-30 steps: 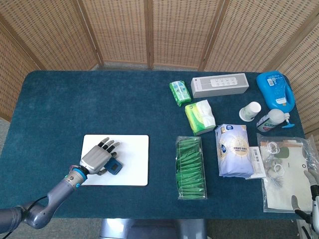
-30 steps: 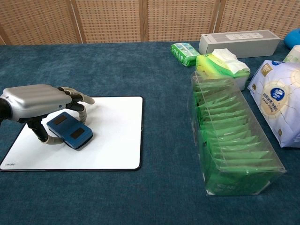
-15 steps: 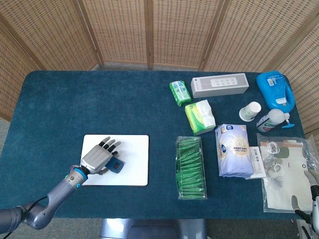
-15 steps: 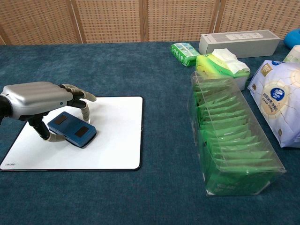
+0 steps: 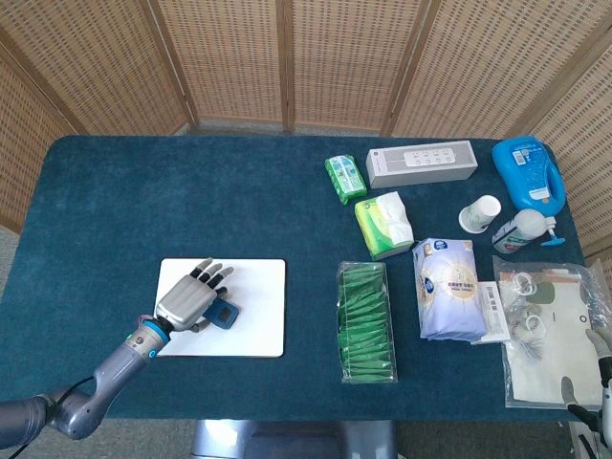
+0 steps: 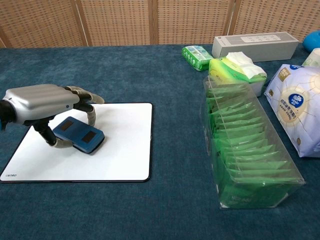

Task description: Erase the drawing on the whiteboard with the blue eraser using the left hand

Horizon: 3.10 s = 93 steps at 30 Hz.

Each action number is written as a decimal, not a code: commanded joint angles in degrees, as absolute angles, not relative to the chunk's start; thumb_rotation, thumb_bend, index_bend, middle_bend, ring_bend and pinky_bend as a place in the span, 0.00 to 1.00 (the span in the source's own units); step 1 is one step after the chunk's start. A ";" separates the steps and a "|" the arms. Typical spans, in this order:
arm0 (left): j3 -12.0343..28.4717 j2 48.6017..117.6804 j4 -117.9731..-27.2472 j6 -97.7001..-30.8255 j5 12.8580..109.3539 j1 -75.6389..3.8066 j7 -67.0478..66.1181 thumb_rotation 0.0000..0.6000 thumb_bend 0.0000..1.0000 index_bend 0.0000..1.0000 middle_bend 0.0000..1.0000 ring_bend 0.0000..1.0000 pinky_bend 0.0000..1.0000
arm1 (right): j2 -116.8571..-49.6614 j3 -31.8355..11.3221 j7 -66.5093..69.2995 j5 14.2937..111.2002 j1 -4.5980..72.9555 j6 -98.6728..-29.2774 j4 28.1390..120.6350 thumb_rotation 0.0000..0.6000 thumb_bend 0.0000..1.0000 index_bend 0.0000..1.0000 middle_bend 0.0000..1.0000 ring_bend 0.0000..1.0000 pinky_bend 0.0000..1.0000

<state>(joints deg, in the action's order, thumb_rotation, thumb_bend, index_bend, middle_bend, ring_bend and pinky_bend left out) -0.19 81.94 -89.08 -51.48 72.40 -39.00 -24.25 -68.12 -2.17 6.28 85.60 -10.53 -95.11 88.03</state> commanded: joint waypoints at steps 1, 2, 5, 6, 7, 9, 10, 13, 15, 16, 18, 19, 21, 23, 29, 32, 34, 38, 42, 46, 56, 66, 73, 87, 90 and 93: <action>1.27 82.46 -86.77 -52.42 71.80 -38.95 -22.90 1.00 0.36 0.63 0.06 0.00 0.00 | -68.17 -2.15 6.36 85.61 -10.51 -95.04 87.97 1.00 0.41 0.11 0.12 0.00 0.07; 1.56 82.63 -86.10 -52.67 71.73 -38.93 -22.65 1.00 0.36 0.64 0.07 0.00 0.00 | -68.19 -2.15 6.40 85.59 -10.51 -95.01 87.93 1.00 0.40 0.11 0.12 0.00 0.07; 2.16 83.17 -84.66 -53.08 71.49 -38.83 -21.71 1.00 0.36 0.67 0.11 0.00 0.00 | -68.27 -2.11 6.52 85.50 -10.56 -94.96 87.82 1.00 0.40 0.11 0.12 0.00 0.07; 2.29 83.29 -84.35 -53.06 71.32 -38.81 -21.49 1.00 0.36 0.68 0.12 0.00 0.00 | -68.29 -2.10 6.54 85.48 -10.57 -94.95 87.78 1.00 0.41 0.11 0.12 0.00 0.07; 2.44 83.51 -83.83 -52.85 70.93 -38.81 -21.23 1.00 0.36 0.69 0.13 0.00 0.00 | -68.33 -2.12 6.60 85.43 -10.60 -94.95 87.72 1.00 0.41 0.11 0.12 0.00 0.07; 2.26 83.86 -83.42 -52.65 70.96 -38.84 -21.32 1.00 0.36 0.70 0.13 0.00 0.00 | -68.33 -2.13 6.76 85.32 -10.70 -95.03 87.61 1.00 0.40 0.11 0.12 0.00 0.07; 2.08 84.06 -83.39 -52.70 71.16 -38.81 -21.50 1.00 0.36 0.70 0.13 0.00 0.00 | -68.30 -2.14 6.85 85.24 -10.74 -95.03 87.56 1.00 0.40 0.11 0.12 0.00 0.07; 1.72 84.29 -83.59 -52.79 71.56 -38.73 -21.81 1.00 0.36 0.73 0.15 0.00 0.00 | -68.25 -2.15 6.89 85.24 -10.76 -95.04 87.53 1.00 0.40 0.11 0.12 0.00 0.07; 1.27 84.42 -84.00 -52.80 72.01 -38.67 -22.29 1.00 0.36 0.75 0.17 0.00 0.00 | -68.21 -2.17 6.93 85.26 -10.75 -95.04 87.53 1.00 0.40 0.11 0.12 0.00 0.07; 1.10 84.43 -84.18 -52.75 72.16 -38.67 -22.50 1.00 0.36 0.75 0.17 0.00 0.00 | -68.20 -2.17 6.95 85.27 -10.75 -95.04 87.53 1.00 0.40 0.11 0.12 0.00 0.07; 0.74 84.35 -84.66 -52.67 72.44 -38.67 -23.06 1.00 0.36 0.76 0.17 0.00 0.00 | -68.20 -2.15 6.98 85.28 -10.78 -95.06 87.51 1.00 0.40 0.11 0.12 0.00 0.07; 0.67 84.31 -84.82 -52.64 72.50 -38.67 -23.20 1.00 0.36 0.77 0.18 0.00 0.00 | -68.20 -2.15 6.99 85.28 -10.78 -95.05 87.51 1.00 0.40 0.11 0.12 0.00 0.07; 0.37 84.02 -85.68 -52.68 72.93 -38.66 -23.57 1.00 0.36 0.78 0.19 0.00 0.00 | -68.18 -2.17 6.95 85.25 -10.80 -95.07 87.53 1.00 0.40 0.11 0.12 0.00 0.07; 0.00 83.56 -86.71 -52.72 73.40 -38.62 -23.98 1.00 0.36 0.79 0.20 0.00 0.00 | -68.18 -2.16 6.94 85.28 -10.83 -95.11 87.56 1.00 0.40 0.11 0.12 0.00 0.07; -1.33 82.30 -89.78 -52.50 74.54 -38.41 -25.04 1.00 0.36 0.82 0.23 0.00 0.00 | -68.20 -2.26 6.83 85.44 -10.76 -95.24 87.64 1.00 0.40 0.11 0.12 0.00 0.07; -1.48 82.21 -90.16 -52.87 74.81 -38.22 -25.38 1.00 0.36 0.82 0.23 0.00 0.00 | -68.17 -2.23 6.80 85.41 -10.74 -95.13 87.67 1.00 0.40 0.11 0.12 0.00 0.07; -0.90 82.48 -89.43 -53.30 74.31 -38.09 -25.15 1.00 0.36 0.82 0.22 0.00 0.00 | -68.15 -2.22 6.82 85.41 -10.73 -95.07 87.68 1.00 0.40 0.11 0.12 0.00 0.07; 0.24 83.16 -87.31 -53.53 73.35 -38.19 -24.65 1.00 0.36 0.81 0.21 0.00 0.00 | -68.14 -2.25 6.92 85.30 -10.81 -95.14 87.64 1.00 0.40 0.11 0.12 0.00 0.07; 1.27 83.88 -85.32 -53.73 72.45 -38.27 -24.05 1.00 0.36 0.81 0.20 0.00 0.00 | -68.18 -2.22 6.94 85.24 -10.85 -95.09 87.59 1.00 0.40 0.11 0.12 0.00 0.07; 1.83 84.45 -84.02 -53.90 71.89 -38.25 -23.65 1.00 0.36 0.80 0.19 0.00 0.00 | -68.20 -2.22 6.97 85.23 -10.85 -95.06 87.55 1.00 0.40 0.11 0.12 0.00 0.07; -0.26 84.84 -85.16 -54.62 74.02 -37.53 -25.65 1.00 0.36 0.84 0.17 0.00 0.00 | -68.08 -2.23 6.88 85.37 -10.90 -95.24 87.73 1.00 0.40 0.11 0.12 0.00 0.07; -2.53 82.29 -92.64 -54.17 77.08 -37.53 -27.45 1.00 0.36 0.85 0.18 0.00 0.00 | -67.98 -2.18 6.93 85.52 -11.03 -95.48 87.86 1.00 0.40 0.11 0.12 0.00 0.07; -1.78 81.27 -95.25 -54.93 77.77 -37.88 -28.69 1.00 0.36 0.85 0.18 0.00 0.00 | -68.11 -2.19 7.07 85.50 -11.03 -95.45 87.73 1.00 0.40 0.11 0.12 0.00 0.07; 3.18 86.75 -85.09 -54.68 73.28 -39.04 -24.46 1.00 0.36 0.85 0.17 0.00 0.00 | -68.33 -2.26 7.66 85.09 -11.12 -95.21 87.11 1.00 0.40 0.11 0.12 0.00 0.07; 2.86 87.55 -84.17 -53.67 72.78 -39.40 -25.04 1.00 0.36 0.85 0.17 0.00 0.00 | -68.30 -2.26 7.72 84.94 -11.18 -95.14 87.07 1.00 0.40 0.11 0.12 0.00 0.07; 2.26 87.61 -84.14 -52.33 72.02 -39.77 -26.29 1.00 0.36 0.85 0.17 0.00 0.00 | -68.28 -2.26 7.71 84.85 -11.17 -95.01 87.04 1.00 0.40 0.11 0.12 0.00 0.07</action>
